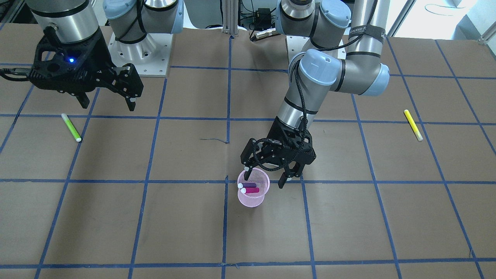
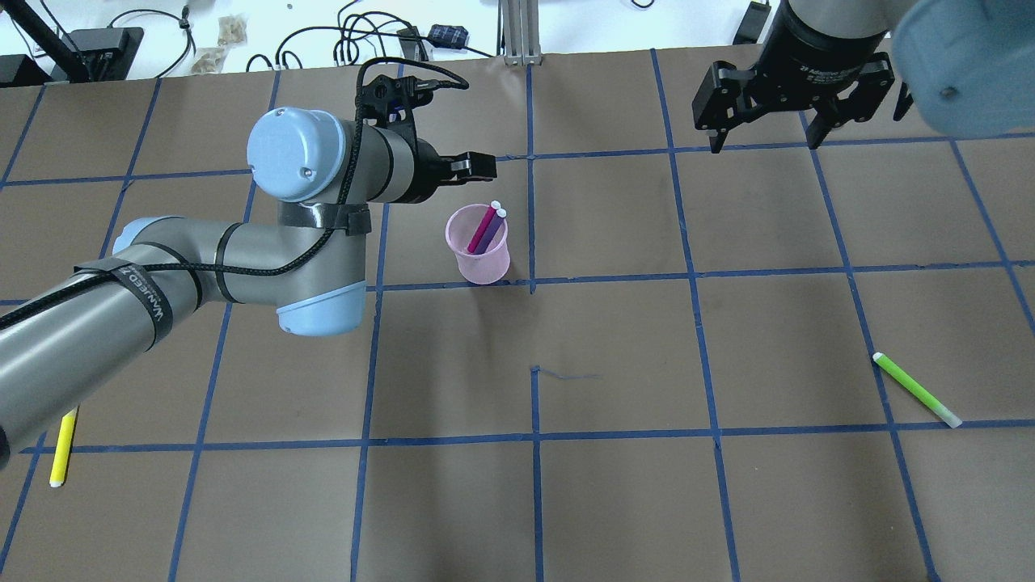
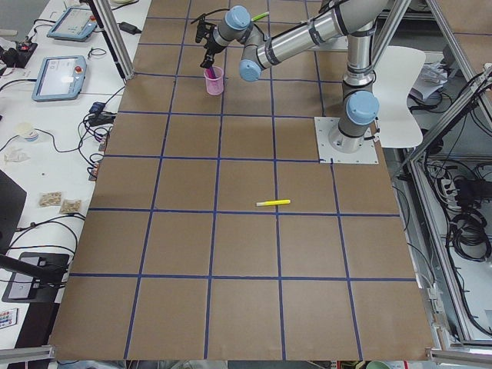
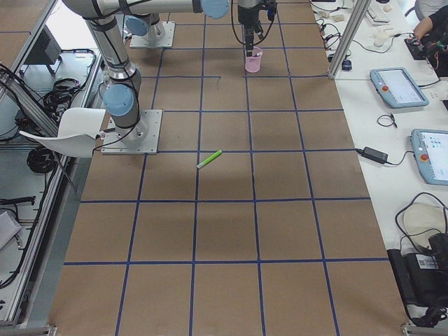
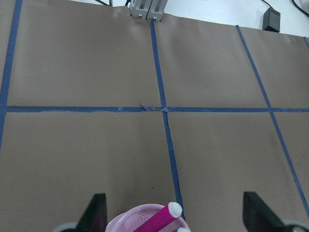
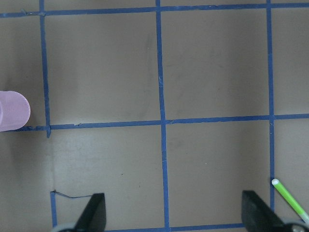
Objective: Insert purple and pink pens into pink cup
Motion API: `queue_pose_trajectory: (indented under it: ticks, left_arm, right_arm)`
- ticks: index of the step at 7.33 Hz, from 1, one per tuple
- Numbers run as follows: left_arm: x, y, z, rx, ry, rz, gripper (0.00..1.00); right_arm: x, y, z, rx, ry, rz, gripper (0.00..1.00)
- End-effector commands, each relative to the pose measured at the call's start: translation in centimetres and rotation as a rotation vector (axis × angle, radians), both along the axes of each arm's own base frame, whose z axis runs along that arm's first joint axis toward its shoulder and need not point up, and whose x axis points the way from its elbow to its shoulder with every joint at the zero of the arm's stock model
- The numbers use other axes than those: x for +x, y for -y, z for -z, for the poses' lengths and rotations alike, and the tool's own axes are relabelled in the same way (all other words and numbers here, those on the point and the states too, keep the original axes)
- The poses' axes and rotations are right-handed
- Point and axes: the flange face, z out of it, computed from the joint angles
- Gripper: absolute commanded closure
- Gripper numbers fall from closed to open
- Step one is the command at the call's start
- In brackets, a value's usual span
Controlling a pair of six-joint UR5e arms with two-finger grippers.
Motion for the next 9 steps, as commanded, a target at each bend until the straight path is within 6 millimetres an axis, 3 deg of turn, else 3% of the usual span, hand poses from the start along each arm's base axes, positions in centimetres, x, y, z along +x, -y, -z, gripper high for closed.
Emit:
queue_pose_trajectory:
  ticks: [1,3,4,5,7,9]
  left_arm:
    - [0.2,0.3,-1.8,0.031,0.005,-0.005,0.00]
    - [0.1,1.2,-8.2,0.205,0.038,-0.006,0.00]
    - [0.8,-1.4,-7.1,0.337,0.161,0.008,0.00]
    - [2.3,-2.3,-7.7,0.352,0.286,0.036,0.00]
    - [4.7,-4.1,-14.3,0.496,0.391,0.078,0.00]
    - [6.8,-4.3,-17.2,0.511,0.410,0.124,0.00]
  right_arm:
    - [0.1,0.0,-0.2,0.007,0.032,0.003,0.00]
    - [0.2,0.2,-0.2,-0.005,0.035,0.001,0.00]
    - [0.1,0.3,-0.2,-0.005,0.035,0.001,0.00]
    - [0.1,0.4,-0.2,-0.004,0.035,0.001,0.00]
    - [0.2,0.4,-0.5,-0.011,0.034,-0.001,0.00]
    - [0.2,0.6,-0.5,-0.010,0.035,-0.001,0.00]
